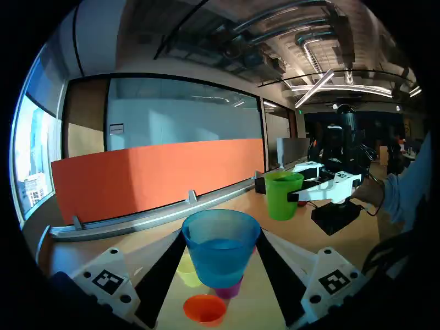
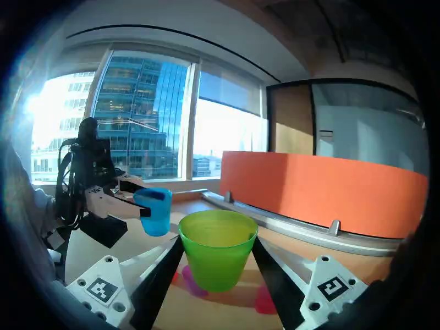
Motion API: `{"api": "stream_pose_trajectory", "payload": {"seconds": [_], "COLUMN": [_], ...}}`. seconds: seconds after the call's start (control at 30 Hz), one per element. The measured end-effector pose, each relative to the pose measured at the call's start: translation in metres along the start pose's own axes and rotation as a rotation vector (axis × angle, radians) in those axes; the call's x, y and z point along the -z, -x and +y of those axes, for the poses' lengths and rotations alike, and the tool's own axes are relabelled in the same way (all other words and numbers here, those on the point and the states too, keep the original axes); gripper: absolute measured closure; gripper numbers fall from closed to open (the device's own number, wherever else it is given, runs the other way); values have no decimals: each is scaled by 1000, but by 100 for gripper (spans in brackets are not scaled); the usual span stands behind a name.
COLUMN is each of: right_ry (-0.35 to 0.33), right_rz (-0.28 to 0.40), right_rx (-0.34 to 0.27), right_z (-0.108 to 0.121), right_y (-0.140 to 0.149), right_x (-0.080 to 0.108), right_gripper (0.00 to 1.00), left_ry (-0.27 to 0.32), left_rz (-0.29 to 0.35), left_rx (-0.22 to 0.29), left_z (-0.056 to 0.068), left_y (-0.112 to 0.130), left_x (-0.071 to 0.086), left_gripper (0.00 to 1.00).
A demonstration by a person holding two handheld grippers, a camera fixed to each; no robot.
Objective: Pour water
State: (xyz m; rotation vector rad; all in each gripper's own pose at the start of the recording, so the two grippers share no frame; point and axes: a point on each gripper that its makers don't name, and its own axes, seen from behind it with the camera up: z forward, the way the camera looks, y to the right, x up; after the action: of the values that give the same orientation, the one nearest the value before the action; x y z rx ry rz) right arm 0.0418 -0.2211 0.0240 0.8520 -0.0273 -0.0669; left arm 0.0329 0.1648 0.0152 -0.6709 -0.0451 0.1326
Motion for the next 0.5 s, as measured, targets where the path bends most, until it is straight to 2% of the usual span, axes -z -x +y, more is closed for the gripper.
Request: {"api": "stream_pose_trajectory", "payload": {"seconds": [0.2,0.5], "right_ry": [-18,-45], "right_rz": [2,0], "right_rx": [-3,-4], "right_z": [-6,-16], "right_y": [0,2], "right_x": [-4,-9], "right_gripper": [10,10], "left_ry": [-13,-51], "left_rz": [26,33], "left_rx": [-57,-181], "left_z": [-4,-13], "left_y": [-19,-41], "left_x": [2,3], "left_gripper": [13,13]}}
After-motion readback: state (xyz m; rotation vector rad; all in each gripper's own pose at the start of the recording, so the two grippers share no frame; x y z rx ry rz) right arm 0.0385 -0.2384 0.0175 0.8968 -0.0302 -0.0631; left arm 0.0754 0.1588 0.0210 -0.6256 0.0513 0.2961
